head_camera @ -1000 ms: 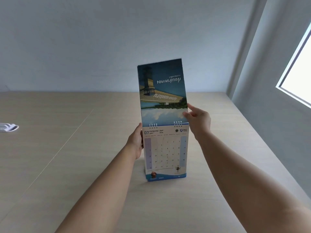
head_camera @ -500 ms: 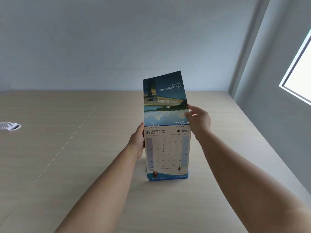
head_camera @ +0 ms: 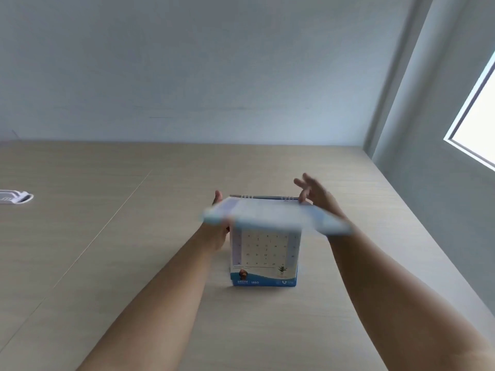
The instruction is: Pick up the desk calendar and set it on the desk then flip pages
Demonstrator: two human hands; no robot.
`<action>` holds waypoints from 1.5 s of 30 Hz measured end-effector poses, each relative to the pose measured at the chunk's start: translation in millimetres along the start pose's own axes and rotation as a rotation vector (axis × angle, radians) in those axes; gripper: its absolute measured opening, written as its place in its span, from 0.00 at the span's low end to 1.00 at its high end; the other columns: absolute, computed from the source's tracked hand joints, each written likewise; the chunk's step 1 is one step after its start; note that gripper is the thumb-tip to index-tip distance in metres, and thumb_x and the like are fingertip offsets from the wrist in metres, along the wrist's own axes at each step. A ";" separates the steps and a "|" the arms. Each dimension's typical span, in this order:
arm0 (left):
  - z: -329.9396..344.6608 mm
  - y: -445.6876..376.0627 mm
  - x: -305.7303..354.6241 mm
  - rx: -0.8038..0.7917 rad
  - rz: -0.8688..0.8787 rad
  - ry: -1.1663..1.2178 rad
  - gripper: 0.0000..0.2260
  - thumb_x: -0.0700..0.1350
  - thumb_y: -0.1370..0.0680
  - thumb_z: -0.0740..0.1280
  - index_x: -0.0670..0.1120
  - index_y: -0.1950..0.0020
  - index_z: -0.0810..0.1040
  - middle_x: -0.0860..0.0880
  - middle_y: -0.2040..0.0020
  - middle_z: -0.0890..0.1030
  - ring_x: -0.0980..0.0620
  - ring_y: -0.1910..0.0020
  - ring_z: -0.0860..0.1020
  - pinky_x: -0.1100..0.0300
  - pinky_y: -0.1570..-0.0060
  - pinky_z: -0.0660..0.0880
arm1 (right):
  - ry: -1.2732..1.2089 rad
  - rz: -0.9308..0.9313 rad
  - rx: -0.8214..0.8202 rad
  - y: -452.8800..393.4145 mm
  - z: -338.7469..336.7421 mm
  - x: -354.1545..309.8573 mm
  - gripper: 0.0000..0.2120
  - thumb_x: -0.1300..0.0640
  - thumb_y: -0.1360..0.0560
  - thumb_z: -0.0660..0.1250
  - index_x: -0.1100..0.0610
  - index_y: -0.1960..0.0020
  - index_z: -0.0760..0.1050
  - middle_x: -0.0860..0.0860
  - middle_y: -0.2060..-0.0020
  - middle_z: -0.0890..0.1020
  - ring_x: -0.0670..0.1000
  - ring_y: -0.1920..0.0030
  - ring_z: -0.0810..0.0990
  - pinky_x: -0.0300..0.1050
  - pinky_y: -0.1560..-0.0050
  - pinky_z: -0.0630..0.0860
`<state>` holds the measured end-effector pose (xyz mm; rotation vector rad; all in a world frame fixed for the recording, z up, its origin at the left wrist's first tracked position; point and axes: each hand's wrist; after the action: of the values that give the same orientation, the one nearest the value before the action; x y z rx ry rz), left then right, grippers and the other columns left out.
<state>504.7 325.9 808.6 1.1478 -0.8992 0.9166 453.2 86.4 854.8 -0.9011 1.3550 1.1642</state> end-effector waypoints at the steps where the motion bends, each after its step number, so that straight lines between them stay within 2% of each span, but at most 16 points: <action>1: -3.0 0.8 1.2 -0.026 -0.028 0.012 0.37 0.68 0.22 0.48 0.38 0.42 0.81 0.40 0.51 0.84 0.44 0.54 0.84 0.54 0.52 0.73 | 0.063 -0.028 -0.024 3.8 -2.5 6.7 0.10 0.50 0.23 0.65 0.55 0.58 0.79 0.60 0.40 0.79 0.54 0.44 0.77 0.37 0.39 0.68; 3: -4.6 4.5 2.9 -0.126 -0.040 0.020 0.38 0.69 0.22 0.47 0.39 0.51 0.83 0.40 0.57 0.85 0.44 0.60 0.84 0.53 0.54 0.74 | 0.036 -0.039 -0.043 5.4 -4.7 18.9 0.15 0.50 0.29 0.73 0.64 0.55 0.81 0.59 0.35 0.77 0.52 0.38 0.75 0.44 0.35 0.66; 4: -4.8 2.3 1.4 -0.165 -0.029 0.010 0.38 0.69 0.23 0.47 0.40 0.51 0.84 0.40 0.55 0.86 0.43 0.57 0.84 0.52 0.51 0.74 | 0.011 -0.024 -0.050 5.6 -5.0 22.0 0.21 0.47 0.35 0.77 0.65 0.55 0.80 0.57 0.39 0.79 0.53 0.39 0.76 0.48 0.36 0.68; 6: -3.9 1.6 -1.6 -0.181 0.007 -0.040 0.38 0.70 0.23 0.49 0.41 0.44 0.83 0.39 0.47 0.85 0.43 0.48 0.82 0.50 0.42 0.71 | -0.065 -0.034 -0.093 6.9 -6.5 28.8 0.27 0.42 0.49 0.82 0.57 0.58 0.82 0.54 0.51 0.84 0.54 0.49 0.80 0.46 0.50 0.74; 7: -3.9 2.7 -1.8 -0.176 0.025 -0.073 0.34 0.68 0.22 0.50 0.42 0.42 0.82 0.41 0.45 0.84 0.44 0.46 0.80 0.51 0.42 0.71 | -0.087 -0.039 -0.094 7.4 -6.3 31.7 0.27 0.44 0.50 0.83 0.53 0.55 0.83 0.55 0.49 0.83 0.55 0.50 0.80 0.47 0.53 0.76; 10: -1.2 7.3 -3.5 -0.162 0.091 -0.147 0.18 0.58 0.19 0.58 0.48 0.46 0.82 0.47 0.49 0.85 0.50 0.48 0.80 0.54 0.47 0.72 | -0.029 -0.050 0.053 4.4 -5.2 42.2 0.28 0.48 0.44 0.82 0.44 0.46 0.78 0.58 0.40 0.76 0.58 0.43 0.79 0.55 0.45 0.79; 12: -0.6 8.9 -7.7 -0.150 0.150 -0.190 0.12 0.52 0.19 0.62 0.48 0.49 0.82 0.48 0.51 0.85 0.49 0.48 0.81 0.53 0.45 0.73 | 0.038 -0.019 0.176 6.6 -3.2 48.2 0.28 0.45 0.42 0.81 0.48 0.46 0.74 0.58 0.43 0.77 0.59 0.44 0.80 0.58 0.43 0.78; 15: -2.6 3.6 -17.3 -0.102 0.251 -0.268 0.07 0.48 0.20 0.64 0.49 0.48 0.81 0.49 0.51 0.84 0.47 0.46 0.80 0.53 0.44 0.74 | 0.027 0.063 0.122 8.3 0.8 51.8 0.25 0.37 0.36 0.74 0.56 0.53 0.77 0.62 0.49 0.84 0.63 0.45 0.82 0.61 0.42 0.78; 18: -1.3 2.3 -13.3 -0.103 0.255 -0.289 0.13 0.53 0.20 0.63 0.47 0.46 0.81 0.48 0.49 0.85 0.47 0.45 0.80 0.54 0.45 0.75 | 0.065 0.146 0.086 1.0 5.8 39.0 0.29 0.32 0.30 0.62 0.58 0.52 0.81 0.58 0.53 0.86 0.59 0.50 0.83 0.55 0.42 0.77; 22: 6.5 -8.8 9.0 -0.085 0.153 -0.292 0.26 0.67 0.23 0.53 0.51 0.47 0.82 0.46 0.44 0.84 0.46 0.40 0.79 0.49 0.35 0.70 | 0.135 0.166 0.175 -20.7 14.2 12.6 0.24 0.34 0.29 0.64 0.56 0.56 0.79 0.58 0.52 0.85 0.59 0.49 0.83 0.57 0.39 0.76; 25: 11.2 -25.3 28.4 -0.018 0.143 -0.271 0.29 0.70 0.25 0.51 0.51 0.51 0.83 0.45 0.46 0.85 0.42 0.41 0.80 0.44 0.33 0.71 | 0.135 0.138 0.229 -39.1 19.5 -4.4 0.20 0.37 0.31 0.66 0.54 0.62 0.76 0.55 0.59 0.82 0.57 0.56 0.80 0.50 0.50 0.76; 27: 13.7 -37.5 38.6 0.016 0.148 -0.276 0.29 0.71 0.25 0.53 0.50 0.53 0.83 0.43 0.47 0.85 0.39 0.42 0.80 0.42 0.34 0.72 | 0.143 0.118 0.253 -50.6 23.1 -10.7 0.19 0.37 0.32 0.66 0.54 0.63 0.76 0.55 0.61 0.81 0.57 0.59 0.79 0.49 0.56 0.73; 32: 19.4 -64.6 48.9 0.056 0.092 -0.267 0.21 0.63 0.21 0.58 0.48 0.57 0.80 0.46 0.55 0.83 0.44 0.49 0.80 0.51 0.40 0.73 | 0.155 0.126 0.284 -71.4 28.7 -2.9 0.17 0.41 0.28 0.63 0.55 0.64 0.74 0.54 0.63 0.80 0.56 0.61 0.77 0.47 0.60 0.70; 36: 20.5 -74.7 39.1 0.078 0.029 -0.315 0.20 0.62 0.22 0.58 0.48 0.57 0.77 0.44 0.55 0.83 0.43 0.52 0.80 0.48 0.38 0.73 | 0.155 0.135 0.234 -74.1 26.9 14.1 0.18 0.42 0.22 0.58 0.57 0.57 0.72 0.50 0.68 0.75 0.51 0.67 0.72 0.44 0.68 0.65; 41: 21.8 -74.1 36.4 0.113 0.034 -0.369 0.26 0.67 0.24 0.55 0.47 0.53 0.79 0.42 0.48 0.85 0.41 0.45 0.81 0.44 0.36 0.72 | 0.162 0.217 0.207 -76.3 25.1 13.3 0.21 0.36 0.25 0.58 0.55 0.57 0.74 0.52 0.61 0.79 0.54 0.59 0.75 0.47 0.59 0.68; 45: 23.6 -67.1 35.7 0.113 0.005 -0.451 0.32 0.71 0.24 0.47 0.49 0.51 0.80 0.46 0.48 0.83 0.44 0.47 0.78 0.51 0.48 0.71 | 0.255 0.251 0.283 -69.9 21.3 12.3 0.36 0.28 0.30 0.58 0.58 0.40 0.71 0.55 0.47 0.75 0.55 0.53 0.73 0.48 0.60 0.68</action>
<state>577.2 296.4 823.0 1.4834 -1.2243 0.7287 524.0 91.9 833.6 -0.7042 1.8315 1.0313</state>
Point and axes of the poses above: each hand's wrist, its own y-axis away from the middle knuckle, its own z-axis out of the palm, x = y × z
